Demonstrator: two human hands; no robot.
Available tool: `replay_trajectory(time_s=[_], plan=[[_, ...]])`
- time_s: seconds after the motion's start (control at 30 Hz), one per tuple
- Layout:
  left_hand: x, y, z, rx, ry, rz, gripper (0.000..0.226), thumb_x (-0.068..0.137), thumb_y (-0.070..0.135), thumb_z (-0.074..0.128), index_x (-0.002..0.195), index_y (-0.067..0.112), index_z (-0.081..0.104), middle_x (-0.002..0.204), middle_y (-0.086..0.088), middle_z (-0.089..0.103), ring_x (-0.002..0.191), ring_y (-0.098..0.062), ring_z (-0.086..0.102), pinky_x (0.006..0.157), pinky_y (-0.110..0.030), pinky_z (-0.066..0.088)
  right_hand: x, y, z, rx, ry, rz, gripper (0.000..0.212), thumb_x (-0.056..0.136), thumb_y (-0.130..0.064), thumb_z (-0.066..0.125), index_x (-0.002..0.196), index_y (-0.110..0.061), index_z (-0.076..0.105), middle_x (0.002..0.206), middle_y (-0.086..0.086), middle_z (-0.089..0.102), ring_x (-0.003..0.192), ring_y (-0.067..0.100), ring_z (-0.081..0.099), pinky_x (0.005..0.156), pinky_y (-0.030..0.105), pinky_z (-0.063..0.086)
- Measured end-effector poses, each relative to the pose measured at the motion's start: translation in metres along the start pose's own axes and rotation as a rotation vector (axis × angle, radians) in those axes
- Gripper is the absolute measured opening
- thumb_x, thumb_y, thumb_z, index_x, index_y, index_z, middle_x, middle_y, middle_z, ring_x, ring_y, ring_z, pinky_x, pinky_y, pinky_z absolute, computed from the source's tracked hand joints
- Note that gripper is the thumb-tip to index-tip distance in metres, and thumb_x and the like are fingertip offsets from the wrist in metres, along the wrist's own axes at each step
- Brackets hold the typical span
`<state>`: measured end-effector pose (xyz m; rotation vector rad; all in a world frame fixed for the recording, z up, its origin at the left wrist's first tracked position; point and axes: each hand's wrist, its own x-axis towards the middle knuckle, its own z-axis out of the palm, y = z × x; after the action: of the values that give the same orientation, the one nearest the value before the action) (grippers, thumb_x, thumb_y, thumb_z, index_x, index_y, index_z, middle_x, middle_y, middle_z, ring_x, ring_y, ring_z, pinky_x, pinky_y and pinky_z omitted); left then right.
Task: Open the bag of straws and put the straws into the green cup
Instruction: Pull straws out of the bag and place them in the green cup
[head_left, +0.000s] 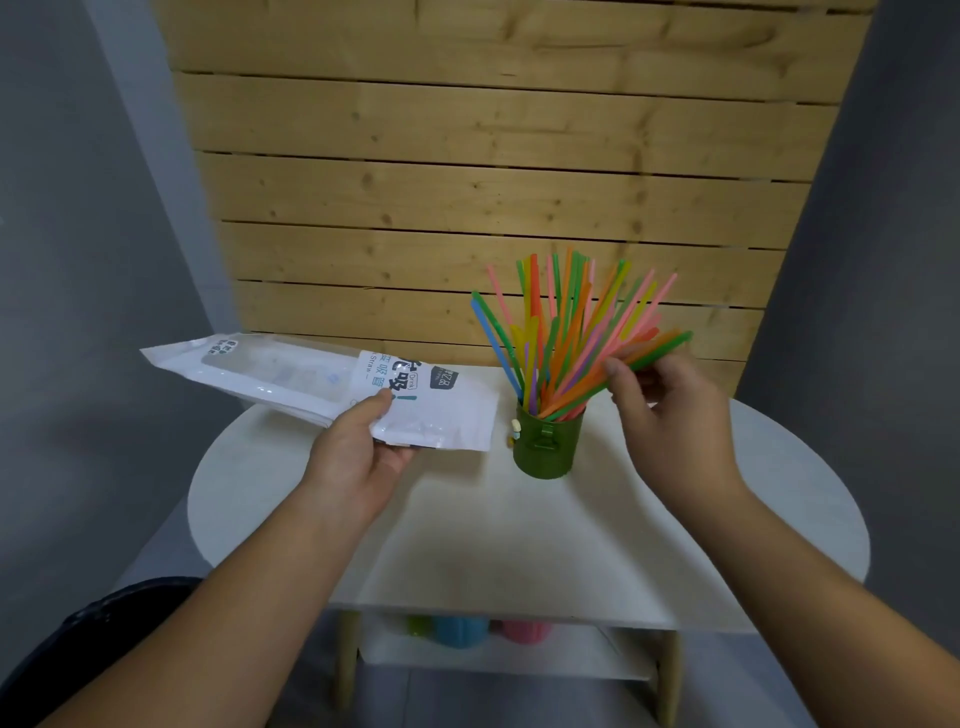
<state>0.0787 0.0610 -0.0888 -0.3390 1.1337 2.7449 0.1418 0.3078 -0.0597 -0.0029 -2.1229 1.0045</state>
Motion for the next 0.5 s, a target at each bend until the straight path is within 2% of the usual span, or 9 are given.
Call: replay_trajectory(time_s=[0.1,0.23,0.3,0.37,0.43,0.5], plan=[[0.000,0.001,-0.002,0.010,-0.008,0.006,0.023,0.098,0.004,0.058,0.119,0.006,0.067,0.104,-0.010,0.079,0.088,-0.023,0.078,0.083,-0.046,0.060,0.000,0.005,0.013,-0.032,-0.042,0.031,0.012,0.092,-0.028,0.066,0.082,-0.024,0.062,0.077,0.001,0.067,0.070,0.012,0.061,0.058,0.005,0.038],[-0.001,0.002,-0.004,0.041,-0.021,-0.002,0.022,0.097,0.004,0.059,0.117,0.006,0.067,0.098,-0.008,0.080,0.083,-0.022,0.078,0.074,-0.042,0.062,0.000,0.008,0.020,-0.054,-0.090,0.104,0.013,0.089,-0.031,0.069,0.080,-0.024,0.064,0.078,0.000,0.069,0.071,0.011,0.062,0.060,0.009,0.040],[-0.002,0.003,-0.004,0.051,-0.031,-0.006,0.022,0.097,0.004,0.058,0.117,0.006,0.067,0.099,-0.009,0.080,0.082,-0.022,0.078,0.066,-0.038,0.064,-0.001,0.007,0.019,-0.059,-0.115,0.159,0.015,0.084,-0.034,0.074,0.085,-0.021,0.067,0.080,-0.003,0.069,0.073,0.008,0.062,0.063,0.018,0.046],[-0.004,0.003,-0.004,0.059,-0.041,-0.007,0.025,0.097,0.004,0.057,0.120,0.006,0.067,0.102,-0.009,0.079,0.084,-0.022,0.078,0.064,-0.036,0.064,-0.004,0.003,0.014,-0.065,-0.145,0.235,0.026,0.077,-0.039,0.080,0.087,-0.022,0.062,0.077,-0.007,0.064,0.071,0.006,0.059,0.060,0.021,0.043],[-0.007,0.004,-0.004,0.063,-0.047,-0.011,0.027,0.097,0.005,0.057,0.123,0.006,0.066,0.105,-0.009,0.079,0.086,-0.022,0.077,0.065,-0.036,0.064,-0.011,0.001,0.011,-0.120,-0.180,0.332,0.039,0.072,-0.043,0.082,0.084,-0.019,0.055,0.074,-0.002,0.060,0.068,0.011,0.056,0.056,0.025,0.040],[-0.010,0.005,-0.005,0.065,-0.052,-0.012,0.027,0.097,0.005,0.058,0.123,0.005,0.066,0.107,-0.010,0.078,0.087,-0.022,0.077,0.069,-0.037,0.064,-0.019,0.000,0.008,-0.176,-0.283,0.465,0.046,0.071,-0.048,0.081,0.078,-0.013,0.052,0.071,0.005,0.063,0.064,0.020,0.059,0.056,0.035,0.048]])
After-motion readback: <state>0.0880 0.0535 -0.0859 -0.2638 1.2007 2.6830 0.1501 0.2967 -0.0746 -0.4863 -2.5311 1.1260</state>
